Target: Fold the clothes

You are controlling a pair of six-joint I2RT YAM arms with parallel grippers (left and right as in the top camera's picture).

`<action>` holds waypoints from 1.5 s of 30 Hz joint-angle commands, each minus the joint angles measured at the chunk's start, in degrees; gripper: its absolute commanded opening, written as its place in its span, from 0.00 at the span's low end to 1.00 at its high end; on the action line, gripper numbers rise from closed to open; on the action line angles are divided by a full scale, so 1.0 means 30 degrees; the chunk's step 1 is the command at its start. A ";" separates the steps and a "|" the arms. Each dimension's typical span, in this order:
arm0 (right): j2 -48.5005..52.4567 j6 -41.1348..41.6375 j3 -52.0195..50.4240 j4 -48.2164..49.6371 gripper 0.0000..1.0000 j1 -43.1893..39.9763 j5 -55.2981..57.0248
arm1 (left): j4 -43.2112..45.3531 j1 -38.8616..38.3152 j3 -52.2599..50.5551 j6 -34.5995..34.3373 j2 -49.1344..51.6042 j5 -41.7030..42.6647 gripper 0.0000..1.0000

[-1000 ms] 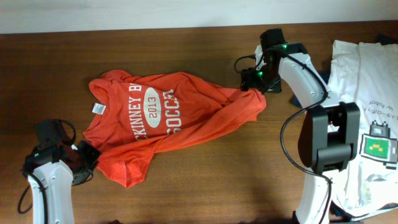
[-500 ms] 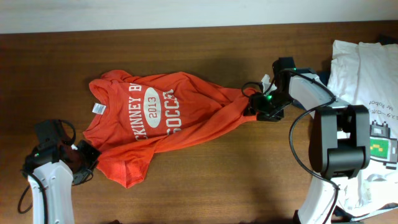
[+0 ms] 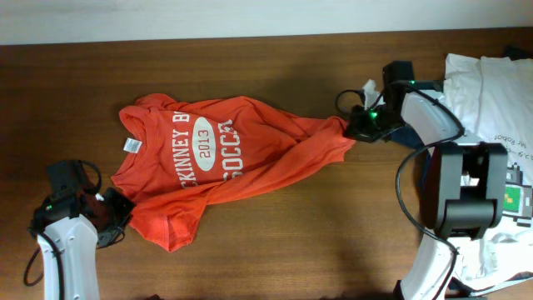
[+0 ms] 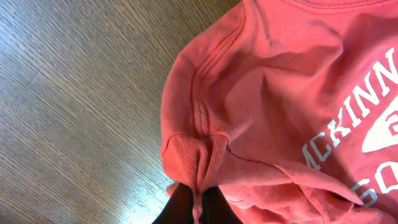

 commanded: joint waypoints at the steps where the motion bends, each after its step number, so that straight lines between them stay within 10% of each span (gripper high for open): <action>1: -0.0189 -0.0277 0.0248 0.0583 0.04 0.0816 0.0124 | 0.0015 0.0138 0.0168 0.0350 -0.0160 -0.0189 0.06; 8: -0.0226 0.0372 0.0255 0.5690 0.04 0.0918 -0.4189 | 0.0015 0.0138 0.0168 0.0342 -0.0160 -0.0189 0.06; 10: -0.0342 0.0794 0.0255 0.3402 0.38 0.0233 -0.2535 | 0.0007 0.0138 0.0168 0.0350 -0.0160 -0.0051 0.06; 14: -0.1319 0.1180 0.0226 -0.1166 0.67 -0.2667 -0.1508 | 0.0015 0.0138 0.0168 0.0350 -0.0160 -0.0058 0.07; 25: -0.1078 0.2892 -0.2470 0.0707 0.55 -0.0816 -0.0444 | -0.0022 0.0138 0.0168 0.0350 -0.0160 -0.0058 0.08; 29: -0.1078 0.2892 -0.2470 0.0627 0.55 -0.0823 -0.0444 | -0.0641 0.0138 0.0036 0.0357 -0.0160 -0.0772 0.33; 45: -0.0743 0.3905 -0.2477 0.1712 0.32 0.0452 0.0976 | -0.0634 0.0138 -0.0051 0.0357 -0.0160 -0.0707 0.33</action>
